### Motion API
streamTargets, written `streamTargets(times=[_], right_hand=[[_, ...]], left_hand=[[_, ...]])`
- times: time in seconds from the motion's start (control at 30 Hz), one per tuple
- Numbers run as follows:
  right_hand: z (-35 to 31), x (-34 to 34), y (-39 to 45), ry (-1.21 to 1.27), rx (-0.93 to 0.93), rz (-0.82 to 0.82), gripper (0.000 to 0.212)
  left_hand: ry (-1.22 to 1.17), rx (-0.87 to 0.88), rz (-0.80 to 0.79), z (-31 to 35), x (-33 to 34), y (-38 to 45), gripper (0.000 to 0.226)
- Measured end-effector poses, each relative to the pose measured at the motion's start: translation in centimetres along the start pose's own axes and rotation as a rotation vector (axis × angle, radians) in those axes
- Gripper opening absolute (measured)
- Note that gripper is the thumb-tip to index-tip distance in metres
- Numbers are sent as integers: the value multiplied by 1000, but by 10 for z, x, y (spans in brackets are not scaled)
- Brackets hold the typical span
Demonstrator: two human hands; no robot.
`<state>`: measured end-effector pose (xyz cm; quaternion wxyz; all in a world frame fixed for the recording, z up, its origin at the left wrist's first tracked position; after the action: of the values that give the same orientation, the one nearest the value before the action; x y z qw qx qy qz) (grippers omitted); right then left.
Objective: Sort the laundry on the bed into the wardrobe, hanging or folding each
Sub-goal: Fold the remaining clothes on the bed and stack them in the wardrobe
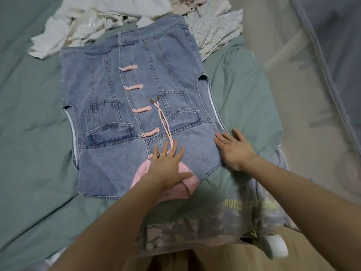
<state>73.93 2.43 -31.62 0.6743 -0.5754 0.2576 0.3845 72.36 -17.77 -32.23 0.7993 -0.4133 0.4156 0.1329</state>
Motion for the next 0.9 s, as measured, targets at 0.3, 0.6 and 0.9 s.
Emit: streamTargets(times=[0.3, 0.6, 0.9], right_hand=[[20, -150, 107, 863, 350, 517, 32], [28, -201, 228, 965, 479, 518, 44], [47, -204, 233, 1062, 505, 825, 17]], left_hand=[[-77, -153, 579, -81, -140, 41, 61], [-52, -343, 487, -147, -168, 124, 76], [86, -327, 467, -148, -165, 147, 88]])
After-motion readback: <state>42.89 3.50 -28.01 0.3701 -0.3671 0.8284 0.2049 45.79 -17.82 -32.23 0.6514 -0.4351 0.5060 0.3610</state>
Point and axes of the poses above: each hand's wrist, its own y-axis towards the middle knuckle, its own x-axis out of the palm, z = x × y, the point moved 6 cm from there along y, towards the middle knuckle, and after that the axes turned 7 degrees about x, right-handed, at the moved point
